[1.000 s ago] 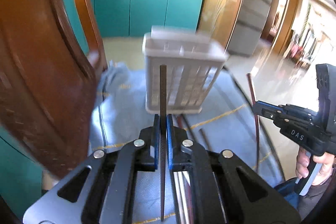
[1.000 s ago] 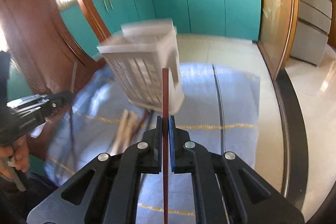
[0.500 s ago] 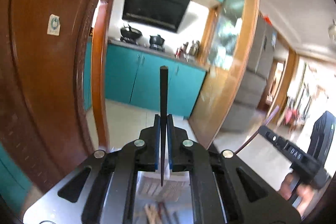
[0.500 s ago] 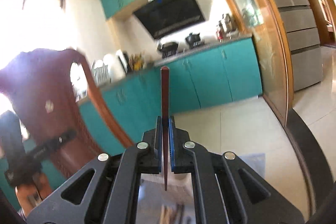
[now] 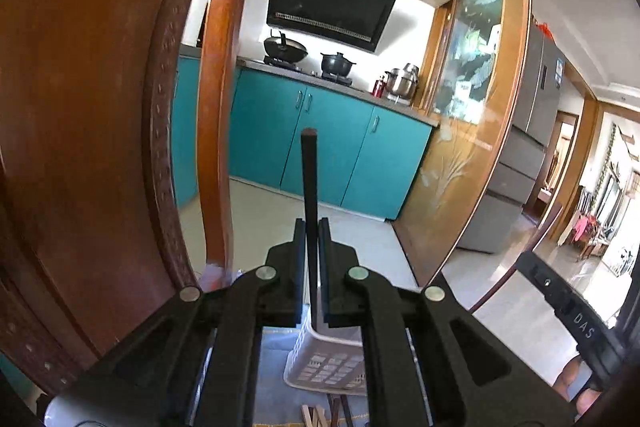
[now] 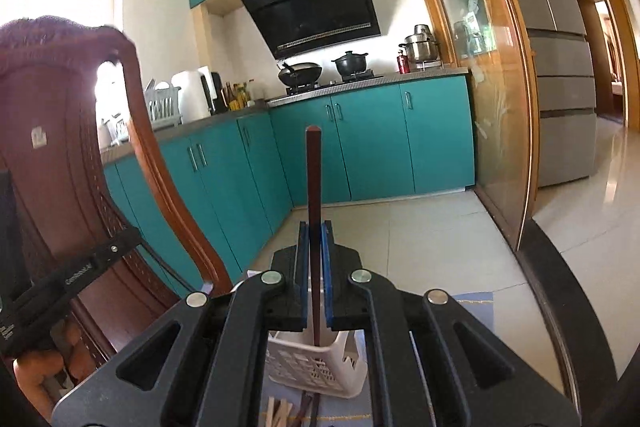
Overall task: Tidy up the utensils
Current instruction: 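Drop the brown chopstick into the caddy with the right tool while the left tool carries its chopstick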
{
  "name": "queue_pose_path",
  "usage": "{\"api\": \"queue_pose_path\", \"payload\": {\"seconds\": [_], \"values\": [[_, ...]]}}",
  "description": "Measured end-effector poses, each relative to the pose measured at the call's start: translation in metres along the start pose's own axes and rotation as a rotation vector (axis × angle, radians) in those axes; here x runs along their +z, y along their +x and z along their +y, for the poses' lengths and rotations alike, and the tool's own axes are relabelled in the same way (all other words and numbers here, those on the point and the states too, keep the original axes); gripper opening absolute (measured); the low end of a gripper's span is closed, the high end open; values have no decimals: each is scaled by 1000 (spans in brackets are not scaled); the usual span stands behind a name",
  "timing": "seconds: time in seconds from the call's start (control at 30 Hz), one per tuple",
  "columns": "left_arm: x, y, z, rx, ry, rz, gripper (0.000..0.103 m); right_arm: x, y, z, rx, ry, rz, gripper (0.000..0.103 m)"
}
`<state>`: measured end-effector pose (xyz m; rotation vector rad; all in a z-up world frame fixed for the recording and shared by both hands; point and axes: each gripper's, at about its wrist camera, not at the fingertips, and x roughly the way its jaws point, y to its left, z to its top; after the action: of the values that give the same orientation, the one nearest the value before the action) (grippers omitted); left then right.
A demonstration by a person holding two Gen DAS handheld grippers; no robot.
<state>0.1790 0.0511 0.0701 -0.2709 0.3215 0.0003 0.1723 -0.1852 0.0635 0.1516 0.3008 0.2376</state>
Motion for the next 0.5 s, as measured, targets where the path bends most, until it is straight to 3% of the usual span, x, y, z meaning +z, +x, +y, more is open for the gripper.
{"api": "queue_pose_path", "payload": {"seconds": [0.5], "values": [[-26, 13, -20, 8, 99, 74, 7, -22, 5, 2, -16, -66, 50, 7]]}}
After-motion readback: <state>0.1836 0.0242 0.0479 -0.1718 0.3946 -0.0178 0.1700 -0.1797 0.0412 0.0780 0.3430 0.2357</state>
